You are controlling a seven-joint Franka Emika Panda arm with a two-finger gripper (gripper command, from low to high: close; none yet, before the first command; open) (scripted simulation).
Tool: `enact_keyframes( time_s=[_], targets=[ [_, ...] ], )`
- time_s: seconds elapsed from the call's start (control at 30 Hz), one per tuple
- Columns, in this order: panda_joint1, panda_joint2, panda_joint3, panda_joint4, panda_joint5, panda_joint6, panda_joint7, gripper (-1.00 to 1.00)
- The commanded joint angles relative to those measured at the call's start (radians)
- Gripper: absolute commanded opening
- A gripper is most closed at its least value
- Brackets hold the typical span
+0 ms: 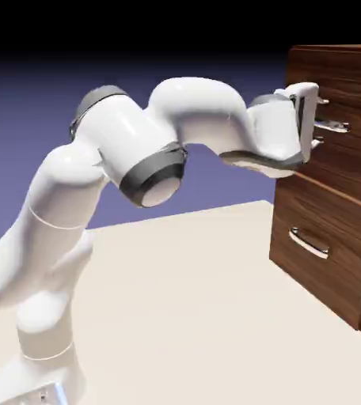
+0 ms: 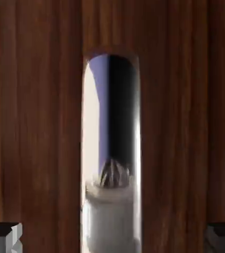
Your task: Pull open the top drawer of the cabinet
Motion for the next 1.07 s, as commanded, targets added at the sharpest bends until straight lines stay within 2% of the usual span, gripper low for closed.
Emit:
enact_keyframes(
  time_s=[0.0, 0.23, 0.43, 0.97, 1.0, 1.03],
  targets=[
    [-0.036, 0.019, 0.026, -0.031, -0.002, -0.003, 0.019, -1.0],
    [-0.29, 0.1, 0.234, -0.209, -0.008, -0.024, 0.109, -1.0],
    [-0.507, 0.082, 0.445, -0.348, 0.002, -0.06, 0.107, -1.0],
    [-1.009, -0.266, 0.98, -0.85, 0.163, -0.21, -0.09, -1.0],
    [-1.009, -0.266, 0.98, -0.85, 0.163, -0.21, -0.09, 1.0],
    [-1.009, -0.266, 0.98, -0.85, 0.163, -0.21, -0.09, 1.0]
  ],
)
